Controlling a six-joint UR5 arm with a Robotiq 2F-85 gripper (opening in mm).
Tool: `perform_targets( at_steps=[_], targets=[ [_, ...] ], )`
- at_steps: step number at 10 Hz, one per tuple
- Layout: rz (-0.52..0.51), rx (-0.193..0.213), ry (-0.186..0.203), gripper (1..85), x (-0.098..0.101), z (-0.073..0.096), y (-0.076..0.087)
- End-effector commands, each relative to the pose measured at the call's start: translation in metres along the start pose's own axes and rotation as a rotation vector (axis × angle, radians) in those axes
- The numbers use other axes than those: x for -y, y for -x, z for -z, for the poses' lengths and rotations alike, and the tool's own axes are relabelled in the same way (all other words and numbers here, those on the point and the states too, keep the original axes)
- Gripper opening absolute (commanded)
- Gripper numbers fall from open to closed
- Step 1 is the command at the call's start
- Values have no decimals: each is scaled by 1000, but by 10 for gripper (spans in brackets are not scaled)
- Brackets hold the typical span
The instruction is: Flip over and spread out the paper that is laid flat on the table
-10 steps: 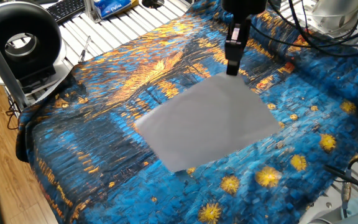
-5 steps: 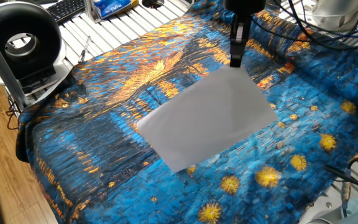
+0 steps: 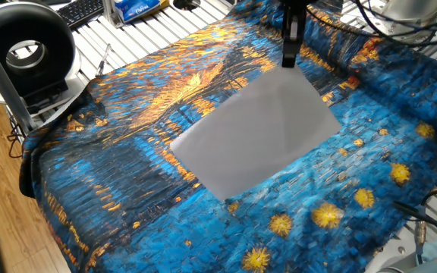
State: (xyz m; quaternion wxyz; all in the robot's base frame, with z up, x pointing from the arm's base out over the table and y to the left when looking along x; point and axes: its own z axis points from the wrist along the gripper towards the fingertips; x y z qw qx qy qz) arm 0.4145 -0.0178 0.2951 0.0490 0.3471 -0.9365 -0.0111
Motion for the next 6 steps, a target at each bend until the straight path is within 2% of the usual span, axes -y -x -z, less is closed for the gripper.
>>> perform_targets(
  at_steps=[1, 3, 5, 6],
  targets=[
    [43, 35, -32, 10, 9, 0, 12],
    [64, 45, -44, 10, 12, 0, 16],
    [85, 34, -62, 10, 16, 1, 15],
    [82, 35, -59, 10, 15, 0, 15]
  ],
)
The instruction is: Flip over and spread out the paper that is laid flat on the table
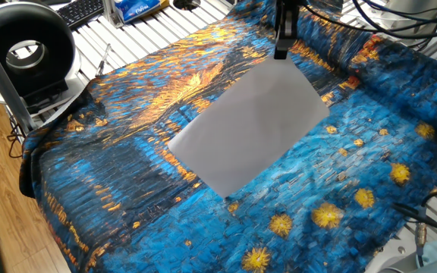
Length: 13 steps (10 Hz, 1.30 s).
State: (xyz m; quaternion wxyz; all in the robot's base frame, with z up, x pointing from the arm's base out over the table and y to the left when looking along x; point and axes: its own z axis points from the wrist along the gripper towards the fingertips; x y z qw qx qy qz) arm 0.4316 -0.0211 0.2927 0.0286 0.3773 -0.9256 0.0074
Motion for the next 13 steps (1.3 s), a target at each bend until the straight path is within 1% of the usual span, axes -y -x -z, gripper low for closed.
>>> perform_targets(
  at_steps=[1, 4, 5, 6, 7, 8, 10, 11, 13],
  targets=[
    [10, 11, -1, 10, 0, 1, 5],
    [9, 4, -9, 10, 2, 1, 3],
    [19, 9, 8, 10, -3, 1, 4],
    [28, 9, 1, 10, -1, 1, 4],
    [5, 14, 1, 10, -1, 1, 5],
    [-22, 21, 1, 10, -1, 1, 7],
    [-48, 62, 33, 10, -9, 2, 18],
    [-51, 70, 28, 10, -7, 2, 20],
    [-74, 99, -3, 10, 1, 2, 28]
  ],
)
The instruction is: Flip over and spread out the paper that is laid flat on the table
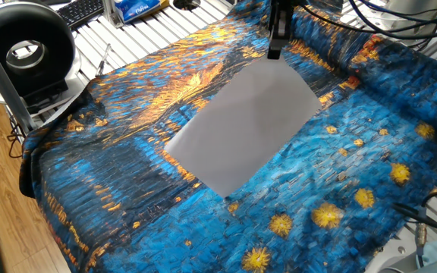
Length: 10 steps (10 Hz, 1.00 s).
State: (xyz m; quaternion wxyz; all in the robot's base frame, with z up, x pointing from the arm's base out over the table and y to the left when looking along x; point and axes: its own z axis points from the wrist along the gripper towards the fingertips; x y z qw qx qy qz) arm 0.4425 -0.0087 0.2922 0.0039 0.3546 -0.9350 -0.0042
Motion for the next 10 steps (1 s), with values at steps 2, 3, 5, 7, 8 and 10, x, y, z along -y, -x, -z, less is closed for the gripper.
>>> perform_targets(
  at_steps=[2, 3, 5, 7, 8, 10],
  targets=[
    [-17, 40, -15, 10, 4, 1, 10],
    [6, 46, -1, 10, 0, 1, 12],
    [34, 38, 6, 10, 10, -1, 28],
    [69, 40, 8, 10, 22, -1, 37],
    [87, 47, 4, 10, 28, -1, 41],
    [115, 65, 1, 10, 37, -6, 53]
  ],
)
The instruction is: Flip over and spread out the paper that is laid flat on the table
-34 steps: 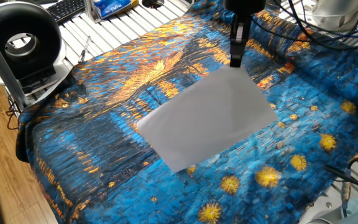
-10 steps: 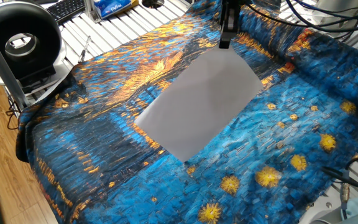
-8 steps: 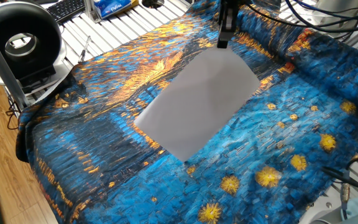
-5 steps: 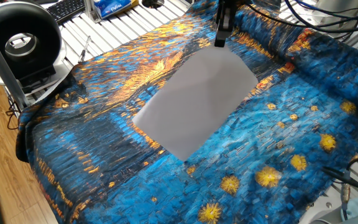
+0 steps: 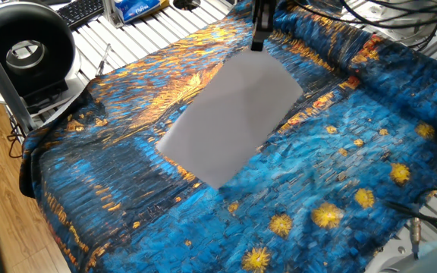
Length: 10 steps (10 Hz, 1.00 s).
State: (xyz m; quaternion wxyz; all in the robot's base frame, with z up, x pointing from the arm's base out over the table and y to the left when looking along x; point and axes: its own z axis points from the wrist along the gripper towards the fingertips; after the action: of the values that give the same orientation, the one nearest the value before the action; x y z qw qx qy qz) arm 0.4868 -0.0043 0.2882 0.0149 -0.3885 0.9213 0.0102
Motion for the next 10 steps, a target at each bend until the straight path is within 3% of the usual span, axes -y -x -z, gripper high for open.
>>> perform_targets(
  at_steps=[1, 5, 9, 10],
  targets=[
    [46, 22, 0, 10, 16, -3, 20],
    [65, -34, 2, 10, 39, 4, 27],
    [100, -30, -5, 10, 46, 0, 34],
    [109, -44, -7, 20, 47, 0, 30]
  ],
)
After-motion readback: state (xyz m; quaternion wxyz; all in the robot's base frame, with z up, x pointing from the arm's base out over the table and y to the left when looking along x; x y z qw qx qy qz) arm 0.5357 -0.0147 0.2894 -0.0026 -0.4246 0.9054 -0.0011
